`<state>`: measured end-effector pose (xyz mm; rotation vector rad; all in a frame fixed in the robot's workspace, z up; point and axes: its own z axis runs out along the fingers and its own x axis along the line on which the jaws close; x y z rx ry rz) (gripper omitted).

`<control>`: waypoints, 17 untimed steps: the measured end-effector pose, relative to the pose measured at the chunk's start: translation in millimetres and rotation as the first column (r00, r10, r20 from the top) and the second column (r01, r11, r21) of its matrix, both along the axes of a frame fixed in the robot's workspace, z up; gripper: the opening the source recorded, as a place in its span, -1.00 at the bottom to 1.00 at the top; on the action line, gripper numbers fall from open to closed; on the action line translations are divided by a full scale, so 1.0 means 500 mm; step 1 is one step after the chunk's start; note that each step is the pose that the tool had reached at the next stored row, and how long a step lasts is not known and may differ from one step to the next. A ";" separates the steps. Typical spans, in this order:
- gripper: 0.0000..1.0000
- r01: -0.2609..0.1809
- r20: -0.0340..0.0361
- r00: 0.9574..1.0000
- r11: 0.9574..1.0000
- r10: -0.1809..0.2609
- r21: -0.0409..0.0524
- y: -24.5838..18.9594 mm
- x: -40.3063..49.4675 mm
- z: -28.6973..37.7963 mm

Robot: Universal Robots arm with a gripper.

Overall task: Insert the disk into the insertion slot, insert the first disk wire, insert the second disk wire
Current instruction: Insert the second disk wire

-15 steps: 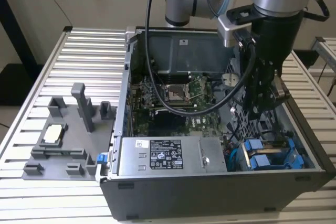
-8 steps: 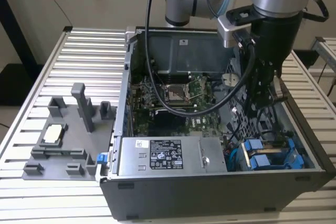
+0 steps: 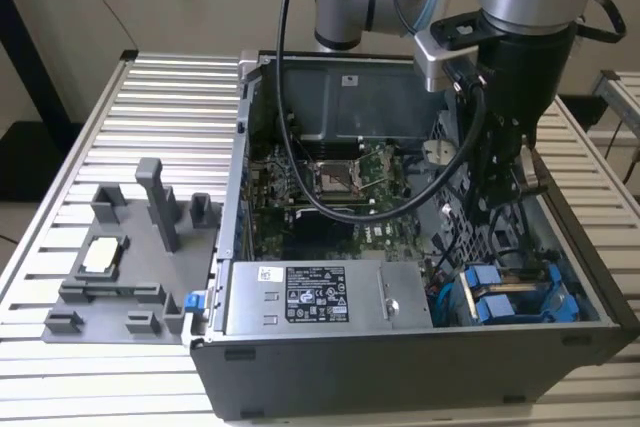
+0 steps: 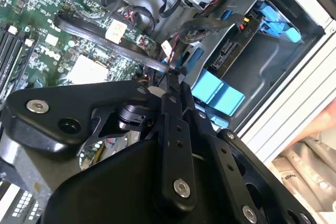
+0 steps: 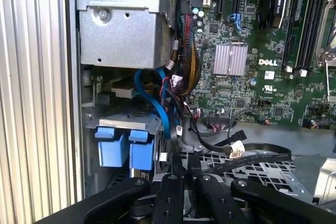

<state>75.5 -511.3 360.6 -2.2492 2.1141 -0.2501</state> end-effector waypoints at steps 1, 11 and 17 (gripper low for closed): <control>-0.68 0.000 0.000 1.000 1.000 0.000 0.000 0.0000 0.000 0.000; -0.68 0.000 -0.029 1.000 1.000 0.000 0.000 -0.0251 0.023 -0.001; -0.68 0.000 -0.055 0.998 1.000 0.000 0.000 -0.0470 0.042 -0.002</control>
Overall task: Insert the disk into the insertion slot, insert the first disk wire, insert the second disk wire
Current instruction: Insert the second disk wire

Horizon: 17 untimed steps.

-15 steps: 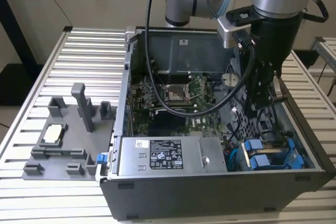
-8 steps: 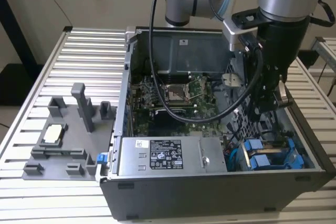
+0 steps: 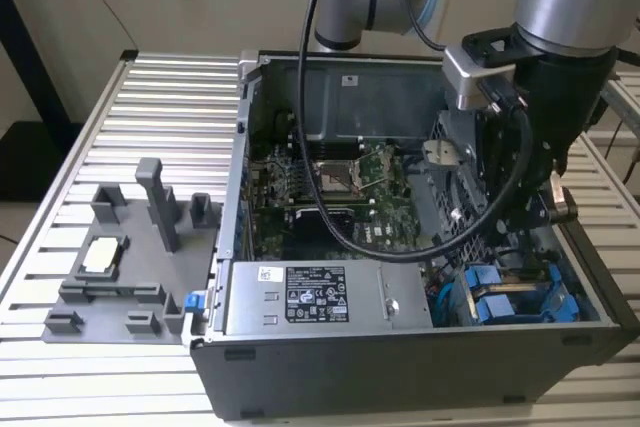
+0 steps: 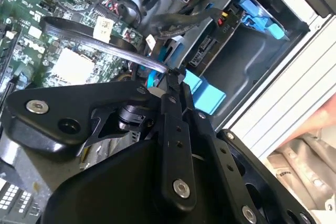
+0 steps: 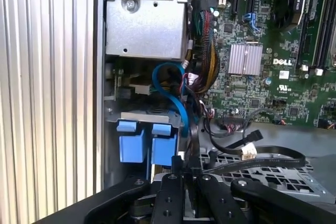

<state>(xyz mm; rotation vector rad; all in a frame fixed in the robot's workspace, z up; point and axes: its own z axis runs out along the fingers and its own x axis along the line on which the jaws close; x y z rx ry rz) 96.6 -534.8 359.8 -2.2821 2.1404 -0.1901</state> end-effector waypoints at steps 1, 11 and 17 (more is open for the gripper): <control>-0.68 0.000 -0.004 1.000 1.000 0.000 0.000 -0.0034 0.004 0.000; -0.68 0.000 -0.047 0.999 1.000 0.000 0.000 -0.0352 0.041 -0.001; -0.68 0.000 -0.055 0.998 0.999 0.001 0.034 -0.0396 0.048 -0.001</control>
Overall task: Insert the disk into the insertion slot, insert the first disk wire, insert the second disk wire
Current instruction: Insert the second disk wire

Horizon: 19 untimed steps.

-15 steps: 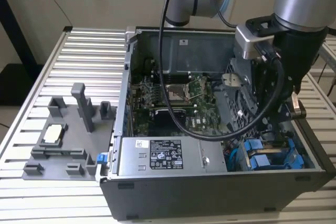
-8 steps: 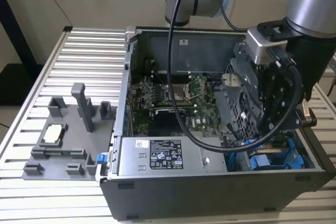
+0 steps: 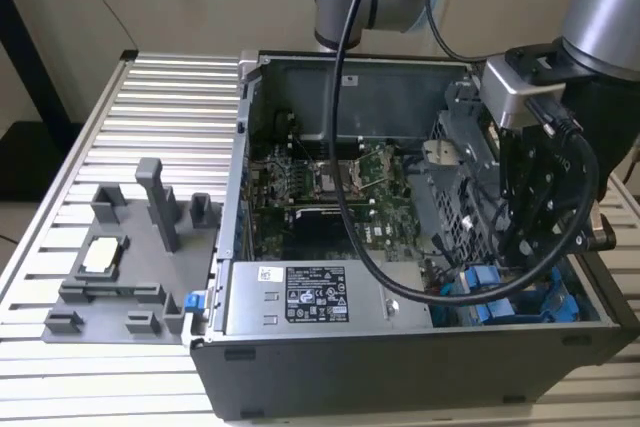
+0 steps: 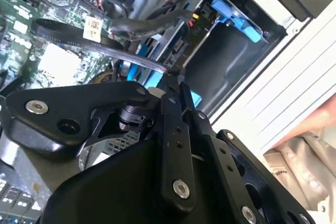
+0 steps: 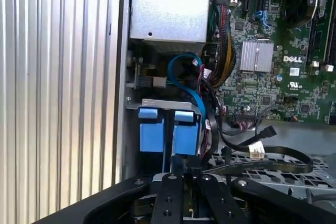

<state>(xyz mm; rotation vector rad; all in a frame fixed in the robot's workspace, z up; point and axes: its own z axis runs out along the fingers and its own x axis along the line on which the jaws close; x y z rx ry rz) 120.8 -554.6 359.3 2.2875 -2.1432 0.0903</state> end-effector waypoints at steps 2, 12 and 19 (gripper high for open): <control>-0.68 0.000 0.000 1.000 1.000 0.000 0.031 0.0000 0.001 0.000; -0.68 0.002 -0.014 1.000 0.994 -0.001 0.110 -0.0116 0.007 -0.001; -0.68 0.006 -0.031 1.000 0.994 -0.002 0.110 -0.0309 0.013 -0.002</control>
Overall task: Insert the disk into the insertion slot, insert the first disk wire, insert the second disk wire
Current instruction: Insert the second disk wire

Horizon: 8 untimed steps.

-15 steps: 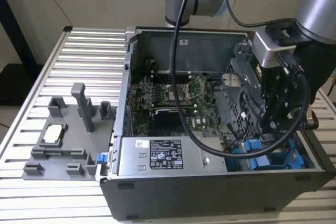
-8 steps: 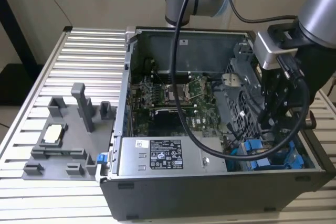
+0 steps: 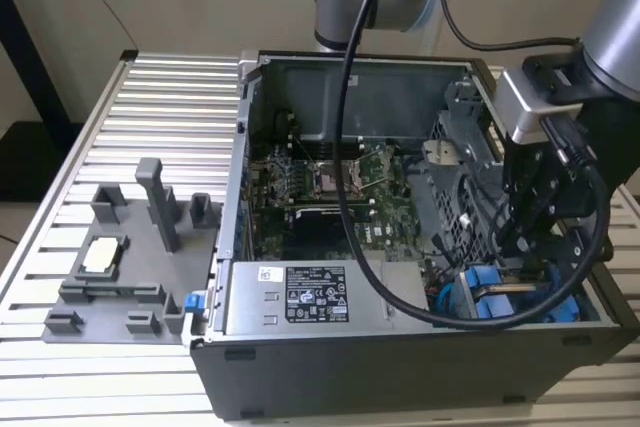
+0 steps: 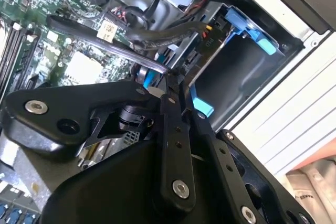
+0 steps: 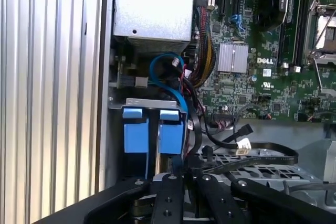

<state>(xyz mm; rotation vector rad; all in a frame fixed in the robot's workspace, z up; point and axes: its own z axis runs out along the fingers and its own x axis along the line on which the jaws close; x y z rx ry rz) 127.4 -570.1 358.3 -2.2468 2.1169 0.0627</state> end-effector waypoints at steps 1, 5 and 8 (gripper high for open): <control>-0.68 0.000 -0.002 1.000 1.000 0.000 0.000 -0.0024 0.001 0.000; -0.68 0.002 -0.011 1.000 1.000 -0.002 0.000 -0.0132 0.004 0.000; -0.68 0.002 -0.020 1.000 1.000 -0.002 0.002 -0.0198 0.015 -0.001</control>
